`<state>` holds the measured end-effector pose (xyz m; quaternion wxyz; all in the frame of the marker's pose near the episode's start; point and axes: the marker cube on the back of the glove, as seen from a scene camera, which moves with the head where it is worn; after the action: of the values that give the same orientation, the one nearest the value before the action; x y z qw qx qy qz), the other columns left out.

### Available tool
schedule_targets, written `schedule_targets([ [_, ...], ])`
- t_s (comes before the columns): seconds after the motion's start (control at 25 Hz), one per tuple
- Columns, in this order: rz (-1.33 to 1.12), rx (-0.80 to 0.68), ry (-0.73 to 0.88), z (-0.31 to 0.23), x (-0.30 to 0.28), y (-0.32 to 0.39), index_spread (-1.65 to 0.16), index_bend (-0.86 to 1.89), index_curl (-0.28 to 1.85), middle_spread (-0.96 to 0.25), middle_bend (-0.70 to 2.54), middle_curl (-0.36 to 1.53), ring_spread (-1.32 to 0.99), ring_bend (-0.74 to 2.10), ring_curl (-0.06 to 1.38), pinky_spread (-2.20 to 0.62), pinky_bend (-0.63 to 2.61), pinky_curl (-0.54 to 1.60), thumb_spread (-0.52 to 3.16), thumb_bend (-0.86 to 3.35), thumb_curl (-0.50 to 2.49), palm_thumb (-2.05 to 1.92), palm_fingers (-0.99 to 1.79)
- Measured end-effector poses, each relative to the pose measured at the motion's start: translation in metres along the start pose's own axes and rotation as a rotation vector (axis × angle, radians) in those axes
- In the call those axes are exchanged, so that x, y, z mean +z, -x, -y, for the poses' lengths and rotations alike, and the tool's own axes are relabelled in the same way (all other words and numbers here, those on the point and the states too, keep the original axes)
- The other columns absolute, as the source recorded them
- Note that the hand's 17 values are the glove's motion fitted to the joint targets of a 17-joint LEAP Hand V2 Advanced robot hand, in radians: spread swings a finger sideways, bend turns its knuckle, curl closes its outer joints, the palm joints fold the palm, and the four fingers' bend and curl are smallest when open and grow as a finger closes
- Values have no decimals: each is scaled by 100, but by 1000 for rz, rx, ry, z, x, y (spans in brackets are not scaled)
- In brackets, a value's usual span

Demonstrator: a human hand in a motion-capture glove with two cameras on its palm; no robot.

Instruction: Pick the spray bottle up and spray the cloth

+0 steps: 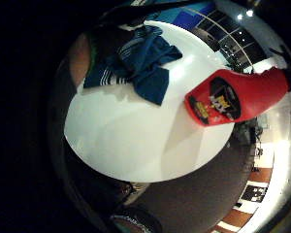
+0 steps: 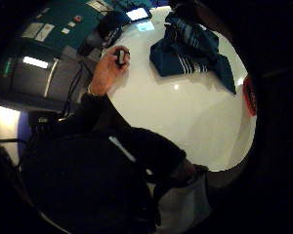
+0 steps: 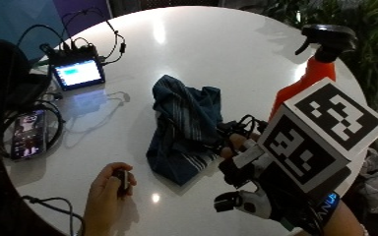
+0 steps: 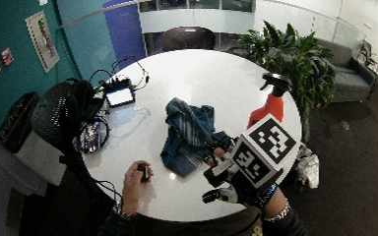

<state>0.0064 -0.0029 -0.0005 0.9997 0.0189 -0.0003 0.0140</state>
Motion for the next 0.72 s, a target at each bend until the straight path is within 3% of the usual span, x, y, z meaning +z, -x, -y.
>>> schedule_targets([
  [0.32, -15, 142, -116, 21, -5, -21, -43, 19, 27, -11, 18, 21, -10, 34, 21, 25, 27, 23, 101, 2, 20, 33, 58],
  [0.72, 8, 561, -418, 30, -34, -99, -38, 16, 28, -11, 27, 28, -11, 46, 28, 19, 18, 24, 113, 7, 25, 49, 93],
])
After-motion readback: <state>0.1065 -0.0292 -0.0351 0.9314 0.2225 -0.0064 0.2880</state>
